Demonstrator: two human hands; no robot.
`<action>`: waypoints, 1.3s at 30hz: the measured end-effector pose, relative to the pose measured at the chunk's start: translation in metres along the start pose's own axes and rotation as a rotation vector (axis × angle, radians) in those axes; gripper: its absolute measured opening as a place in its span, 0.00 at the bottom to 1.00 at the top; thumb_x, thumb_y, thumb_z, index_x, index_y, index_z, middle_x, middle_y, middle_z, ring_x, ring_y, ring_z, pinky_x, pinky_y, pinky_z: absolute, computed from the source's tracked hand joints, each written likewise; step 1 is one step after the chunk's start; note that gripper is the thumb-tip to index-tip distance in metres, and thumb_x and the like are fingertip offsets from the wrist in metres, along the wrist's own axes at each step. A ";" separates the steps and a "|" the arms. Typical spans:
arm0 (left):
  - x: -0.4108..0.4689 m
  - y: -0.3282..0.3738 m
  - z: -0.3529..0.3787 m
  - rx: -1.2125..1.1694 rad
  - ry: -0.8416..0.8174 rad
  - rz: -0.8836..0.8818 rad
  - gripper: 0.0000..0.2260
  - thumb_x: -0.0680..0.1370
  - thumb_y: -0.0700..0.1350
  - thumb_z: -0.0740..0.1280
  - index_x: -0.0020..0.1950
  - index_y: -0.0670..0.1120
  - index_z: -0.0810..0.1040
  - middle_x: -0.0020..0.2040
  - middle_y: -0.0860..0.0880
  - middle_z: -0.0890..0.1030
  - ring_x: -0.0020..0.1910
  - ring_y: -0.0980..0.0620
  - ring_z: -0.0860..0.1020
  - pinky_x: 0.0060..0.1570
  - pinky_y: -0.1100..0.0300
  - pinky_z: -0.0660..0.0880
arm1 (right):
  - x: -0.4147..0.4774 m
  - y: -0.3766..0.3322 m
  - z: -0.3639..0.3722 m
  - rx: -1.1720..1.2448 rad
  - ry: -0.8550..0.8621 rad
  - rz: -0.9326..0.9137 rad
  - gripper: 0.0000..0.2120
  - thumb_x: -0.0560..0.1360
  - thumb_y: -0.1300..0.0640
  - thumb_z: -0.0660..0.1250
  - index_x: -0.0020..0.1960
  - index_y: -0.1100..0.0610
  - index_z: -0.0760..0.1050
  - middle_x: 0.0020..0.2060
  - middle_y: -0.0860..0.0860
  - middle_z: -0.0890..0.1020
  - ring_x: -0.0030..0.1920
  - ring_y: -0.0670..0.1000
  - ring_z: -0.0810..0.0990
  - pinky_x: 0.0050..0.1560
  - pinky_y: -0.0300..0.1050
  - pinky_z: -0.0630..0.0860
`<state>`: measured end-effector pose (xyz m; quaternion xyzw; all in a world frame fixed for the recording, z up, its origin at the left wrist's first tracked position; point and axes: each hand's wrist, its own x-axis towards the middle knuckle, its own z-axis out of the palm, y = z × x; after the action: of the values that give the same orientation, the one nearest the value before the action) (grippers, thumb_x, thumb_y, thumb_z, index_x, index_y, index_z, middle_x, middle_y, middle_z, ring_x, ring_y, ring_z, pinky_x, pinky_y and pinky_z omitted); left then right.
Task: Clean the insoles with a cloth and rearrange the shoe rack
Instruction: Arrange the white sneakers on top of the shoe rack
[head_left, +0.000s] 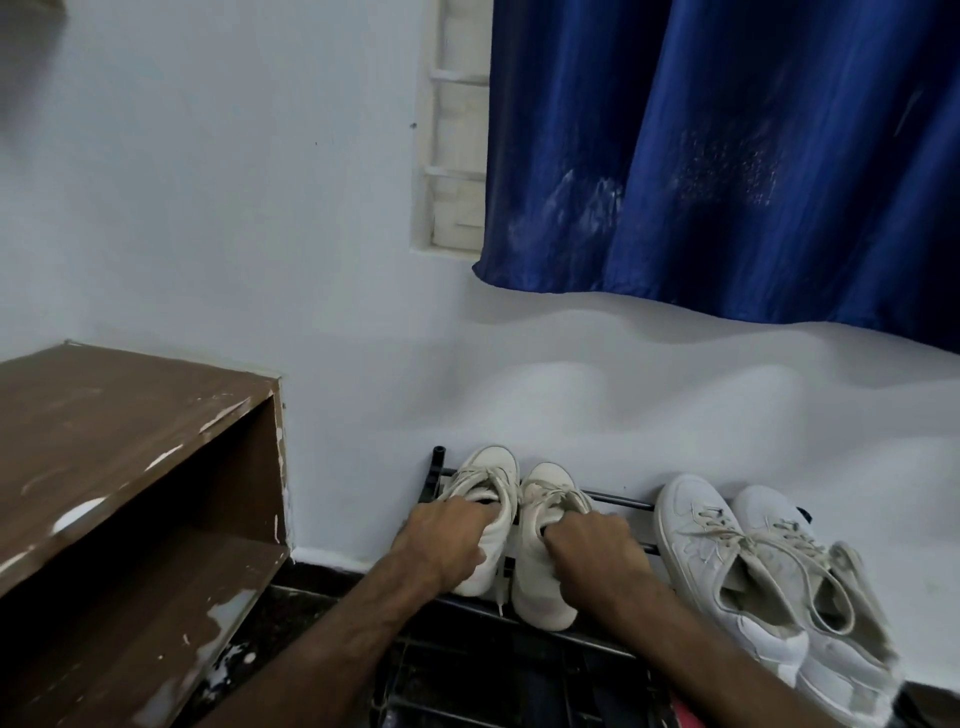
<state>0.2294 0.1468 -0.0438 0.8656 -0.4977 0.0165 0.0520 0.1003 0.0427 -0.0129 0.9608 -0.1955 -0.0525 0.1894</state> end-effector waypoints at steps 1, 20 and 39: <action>0.000 0.001 0.001 -0.026 -0.005 0.001 0.19 0.78 0.46 0.66 0.68 0.53 0.70 0.63 0.47 0.78 0.61 0.43 0.76 0.54 0.54 0.72 | -0.002 0.003 -0.001 -0.020 -0.002 0.003 0.14 0.76 0.63 0.63 0.61 0.57 0.75 0.59 0.54 0.79 0.59 0.57 0.79 0.52 0.48 0.73; 0.055 -0.069 0.016 -0.641 -0.016 -0.131 0.16 0.81 0.50 0.65 0.69 0.52 0.77 0.65 0.53 0.80 0.64 0.55 0.76 0.63 0.61 0.70 | 0.098 0.016 0.004 0.851 0.032 0.099 0.14 0.78 0.51 0.66 0.56 0.59 0.81 0.52 0.57 0.84 0.51 0.54 0.80 0.55 0.45 0.75; 0.054 -0.059 -0.004 -1.162 0.068 -0.361 0.12 0.84 0.41 0.58 0.49 0.38 0.80 0.38 0.47 0.77 0.33 0.51 0.75 0.33 0.54 0.78 | 0.115 0.020 0.001 1.455 -0.019 0.308 0.07 0.76 0.67 0.66 0.39 0.61 0.76 0.33 0.57 0.81 0.29 0.53 0.81 0.29 0.43 0.78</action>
<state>0.3078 0.1307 -0.0403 0.7654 -0.2685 -0.2390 0.5338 0.1985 -0.0201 -0.0088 0.8047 -0.3149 0.1091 -0.4913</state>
